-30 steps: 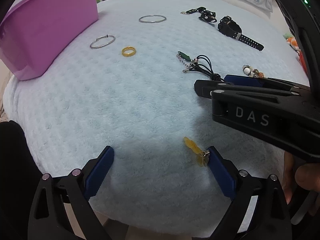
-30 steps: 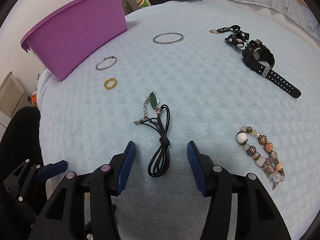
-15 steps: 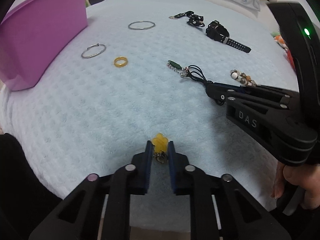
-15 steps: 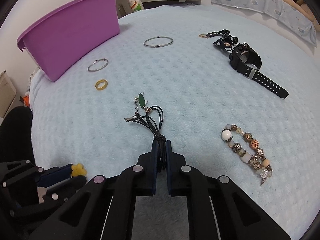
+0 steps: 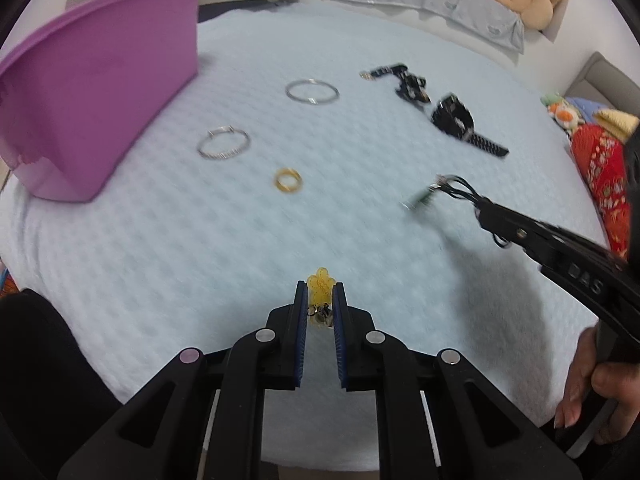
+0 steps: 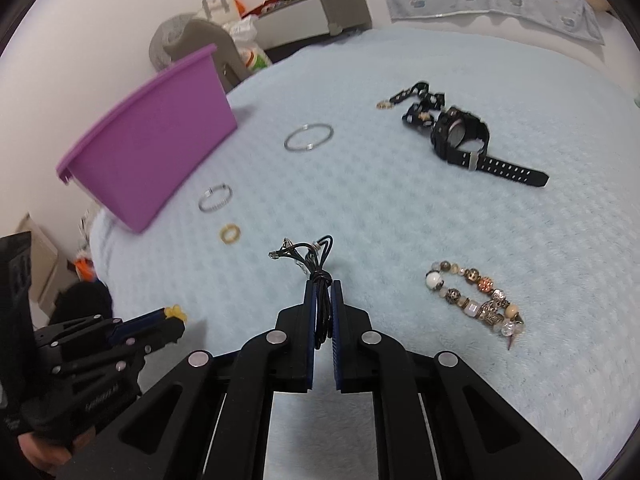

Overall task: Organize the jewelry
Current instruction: 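Carry the pendant and flower earring with both tools over the pink tub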

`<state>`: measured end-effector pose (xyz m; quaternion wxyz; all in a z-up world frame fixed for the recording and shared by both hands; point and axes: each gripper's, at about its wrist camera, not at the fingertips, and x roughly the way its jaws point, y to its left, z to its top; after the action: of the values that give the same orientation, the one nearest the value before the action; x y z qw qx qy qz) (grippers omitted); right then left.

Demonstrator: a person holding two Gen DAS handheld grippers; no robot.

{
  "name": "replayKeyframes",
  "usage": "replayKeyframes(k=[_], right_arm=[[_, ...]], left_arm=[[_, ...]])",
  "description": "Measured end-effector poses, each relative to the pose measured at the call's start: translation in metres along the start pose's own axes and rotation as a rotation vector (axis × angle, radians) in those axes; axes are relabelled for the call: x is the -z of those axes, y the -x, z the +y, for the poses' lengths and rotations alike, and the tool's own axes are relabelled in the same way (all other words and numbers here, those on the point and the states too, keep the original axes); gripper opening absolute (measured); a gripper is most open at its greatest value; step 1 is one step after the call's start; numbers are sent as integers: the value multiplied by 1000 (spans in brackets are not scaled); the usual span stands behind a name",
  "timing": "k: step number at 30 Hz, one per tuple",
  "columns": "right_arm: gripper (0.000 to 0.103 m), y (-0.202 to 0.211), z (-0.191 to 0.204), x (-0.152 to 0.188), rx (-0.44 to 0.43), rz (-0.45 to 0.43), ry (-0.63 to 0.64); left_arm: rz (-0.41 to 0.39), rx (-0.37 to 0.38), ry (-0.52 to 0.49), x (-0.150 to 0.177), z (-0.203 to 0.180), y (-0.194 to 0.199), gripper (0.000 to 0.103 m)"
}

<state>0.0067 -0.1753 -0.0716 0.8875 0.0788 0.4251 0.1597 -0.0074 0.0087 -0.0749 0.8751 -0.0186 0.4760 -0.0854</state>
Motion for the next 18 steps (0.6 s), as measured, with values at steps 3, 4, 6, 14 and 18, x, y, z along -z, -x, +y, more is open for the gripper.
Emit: replayKeyframes(k=[3, 4, 6, 14, 18], right_arm=[[7, 14, 6, -9, -13, -39, -22], [7, 18, 8, -12, -16, -50, -26], [7, 28, 13, -20, -24, -72, -32], [7, 61, 50, -76, -61, -173, 1], [7, 65, 73, -105, -81, -202, 31]], left_arm=[[-32, -3, 1, -12, 8, 13, 12], [-48, -2, -1, -17, 11, 20, 12], [-79, -2, -7, -28, 18, 33, 12], [-127, -33, -18, -71, 48, 71, 12], [-161, -36, -20, -97, 68, 88, 12]])
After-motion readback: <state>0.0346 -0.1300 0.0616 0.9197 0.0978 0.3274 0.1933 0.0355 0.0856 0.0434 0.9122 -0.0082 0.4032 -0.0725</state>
